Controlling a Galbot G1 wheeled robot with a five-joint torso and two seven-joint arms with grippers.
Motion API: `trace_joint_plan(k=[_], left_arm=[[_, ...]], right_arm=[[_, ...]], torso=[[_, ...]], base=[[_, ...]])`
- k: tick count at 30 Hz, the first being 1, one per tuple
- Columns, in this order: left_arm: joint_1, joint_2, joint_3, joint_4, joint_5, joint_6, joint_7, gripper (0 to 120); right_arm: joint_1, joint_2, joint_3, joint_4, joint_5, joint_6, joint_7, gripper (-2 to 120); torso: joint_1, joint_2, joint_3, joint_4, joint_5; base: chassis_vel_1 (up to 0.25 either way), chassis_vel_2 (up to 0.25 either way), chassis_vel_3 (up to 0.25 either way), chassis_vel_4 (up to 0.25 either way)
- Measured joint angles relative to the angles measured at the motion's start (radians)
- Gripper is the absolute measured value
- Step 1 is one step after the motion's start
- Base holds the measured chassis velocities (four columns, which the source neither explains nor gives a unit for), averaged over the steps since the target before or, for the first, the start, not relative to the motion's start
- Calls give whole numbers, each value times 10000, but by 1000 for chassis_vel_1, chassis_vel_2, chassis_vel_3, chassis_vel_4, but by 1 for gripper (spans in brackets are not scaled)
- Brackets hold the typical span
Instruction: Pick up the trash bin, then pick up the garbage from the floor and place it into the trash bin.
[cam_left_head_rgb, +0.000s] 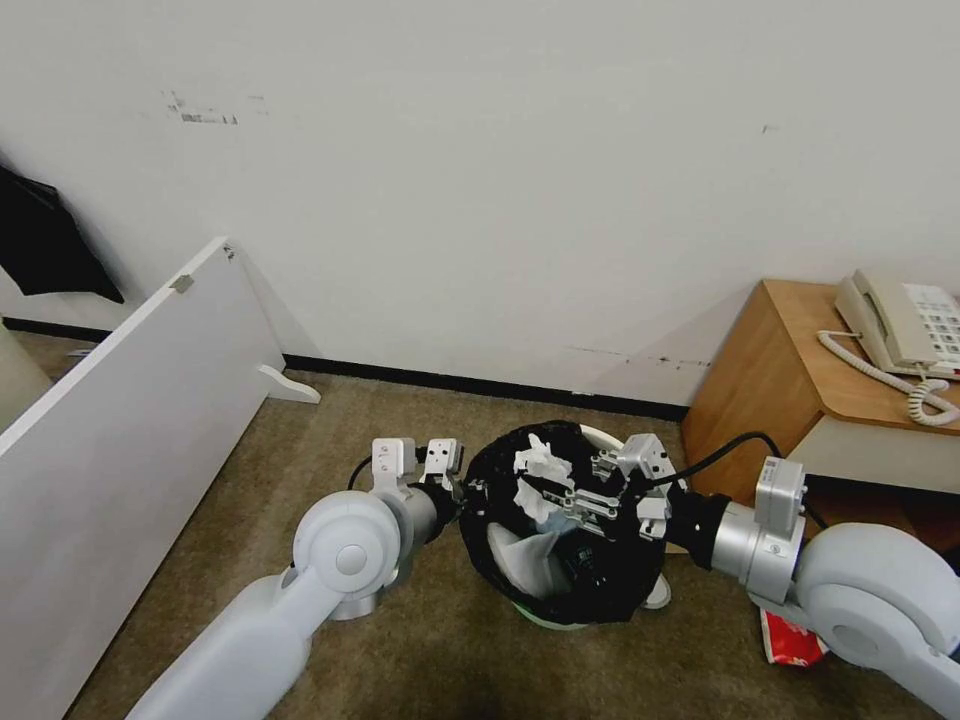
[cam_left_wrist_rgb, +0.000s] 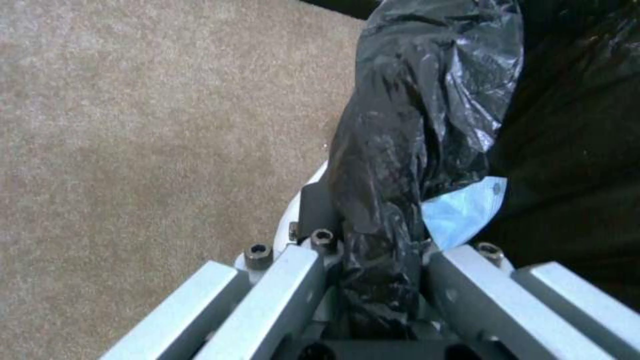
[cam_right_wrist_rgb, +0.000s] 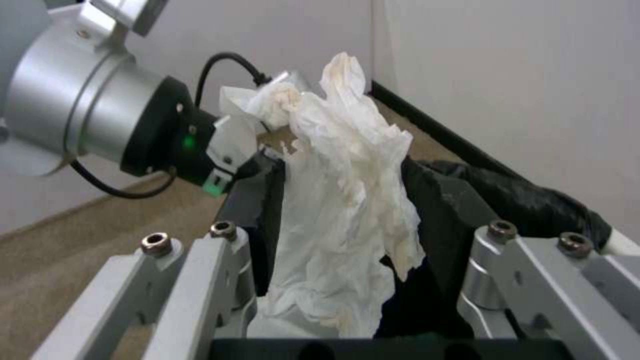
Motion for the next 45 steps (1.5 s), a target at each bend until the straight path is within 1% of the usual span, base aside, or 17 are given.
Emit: trace_joint_plan(k=[10,17,23,27,28,29,31,32,36,38,41,43,44,45], left_arm=[[28,91,-156,-82,-97,0,-12,2],[167,162,-259,-144,-103,0,-7,2],[199,140,-273,-149,-100,0,-3,2],[195,102,-267,-147,-93,1,0,2],[195,80,-266,-144,-92,1,1,2],[195,80,-266,-144,-92,1,1,2],[194,41,-264,-132,-89,1,2,2],[194,32,-262,-131,-88,1,2,2],[203,24,-239,-116,-70,1,2,2],[210,-9,-234,-116,-54,1,-3,2],[211,-11,-234,-117,-54,1,-5,2],[221,1,-240,-117,-52,1,-5,2],[247,25,-255,-117,-33,1,-5,2],[247,25,-255,-117,-33,1,-5,2]], right_arm=[[-23,-5,-45,-163,-138,5,-21,50],[26,38,89,-372,-501,37,-135,50],[110,14,162,-424,-756,30,-119,50],[159,-47,189,-397,-1224,-33,-36,50],[152,-49,217,-408,-1503,-56,-61,50],[152,-49,217,-408,-1503,-56,-61,50],[180,-29,311,-532,-2520,-40,-323,50],[224,23,333,-558,-2639,-34,-345,50],[96,-2,221,-487,-2529,-174,-197,50],[-41,11,115,-509,-3082,-155,-501,51],[126,214,121,-621,-3278,-161,-569,51],[173,190,139,-646,-3273,-162,-576,51],[124,-11,149,-624,-3286,-158,-701,51],[124,-11,149,-624,-3286,-158,-701,51]], torso=[[0,0,0,0,0],[0,0,0,1,0],[0,0,0,0,0],[0,0,0,1,-2],[0,0,0,0,0],[0,0,0,0,0],[0,0,0,0,-1],[0,0,0,0,0],[0,0,0,1,0],[0,1,0,-2,-1],[0,0,0,-2,4],[0,0,0,2,3],[0,0,0,4,-1],[0,0,0,4,-1]], base=[[0,0,0,0],[0,0,0,0],[0,0,0,0],[0,0,0,0],[0,0,0,0],[0,0,0,0],[0,0,0,0],[0,0,0,0],[0,0,0,0],[0,0,0,0],[0,0,0,0],[0,0,0,0],[0,0,0,0],[0,0,0,0]])
